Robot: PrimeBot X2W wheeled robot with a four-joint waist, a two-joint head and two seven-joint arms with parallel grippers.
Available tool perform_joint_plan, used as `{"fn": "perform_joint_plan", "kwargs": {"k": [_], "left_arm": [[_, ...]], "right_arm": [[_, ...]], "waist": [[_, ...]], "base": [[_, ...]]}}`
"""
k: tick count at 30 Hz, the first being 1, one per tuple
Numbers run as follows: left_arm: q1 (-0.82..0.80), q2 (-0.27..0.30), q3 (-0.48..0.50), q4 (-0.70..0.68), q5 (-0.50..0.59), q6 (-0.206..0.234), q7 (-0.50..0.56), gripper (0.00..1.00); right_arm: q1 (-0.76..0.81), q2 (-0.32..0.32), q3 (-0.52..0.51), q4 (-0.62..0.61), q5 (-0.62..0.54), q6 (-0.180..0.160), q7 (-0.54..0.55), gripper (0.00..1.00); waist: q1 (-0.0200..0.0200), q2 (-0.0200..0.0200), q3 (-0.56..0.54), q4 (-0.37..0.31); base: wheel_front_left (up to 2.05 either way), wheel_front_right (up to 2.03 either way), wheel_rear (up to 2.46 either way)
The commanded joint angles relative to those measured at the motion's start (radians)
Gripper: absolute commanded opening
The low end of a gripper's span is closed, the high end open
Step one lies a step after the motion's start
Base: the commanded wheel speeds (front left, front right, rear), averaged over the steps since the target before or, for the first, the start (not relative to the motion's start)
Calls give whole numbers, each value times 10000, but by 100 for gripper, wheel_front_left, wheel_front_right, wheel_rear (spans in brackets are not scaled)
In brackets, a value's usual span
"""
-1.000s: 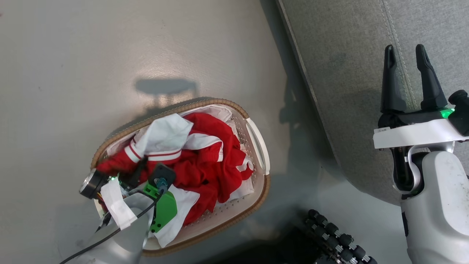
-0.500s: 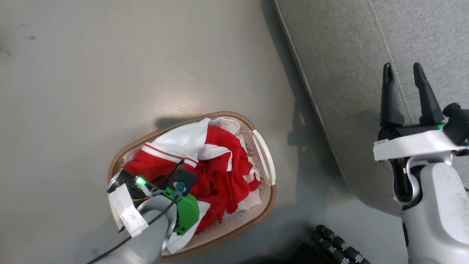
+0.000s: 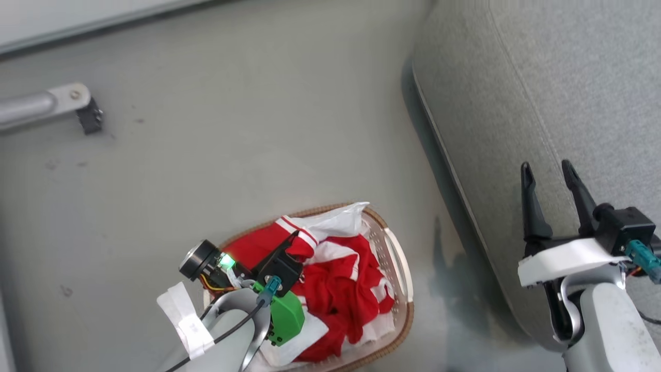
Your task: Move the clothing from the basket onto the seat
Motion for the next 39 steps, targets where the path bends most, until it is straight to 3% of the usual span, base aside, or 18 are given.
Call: {"fn": "perform_joint_plan", "kwargs": {"k": [1,15,31,39], "left_arm": [[167,104,0,-224,-119,-102,-34,0],[-722,408,-238,-1691,-975,-702,334,0],[-3616,873,-596,-2611,-1624,-776,722,0],[-4853,884,-1059,-2308,-2017,-778,764,0]], "right_arm": [[312,-50,-68,81,-91,-10,-18,100],[1706,-41,168,446,-402,-10,-18,100],[1390,-44,974,356,-746,-10,-18,100],[669,-46,2101,416,-797,-10,-18,100]], "waist": [[0,-1,-1644,892],[0,-1,-4312,1256],[0,-1,-4773,1158],[0,-1,-4817,1189]], "base": [[0,0,0],[0,0,0],[0,0,0],[0,0,0]]}}
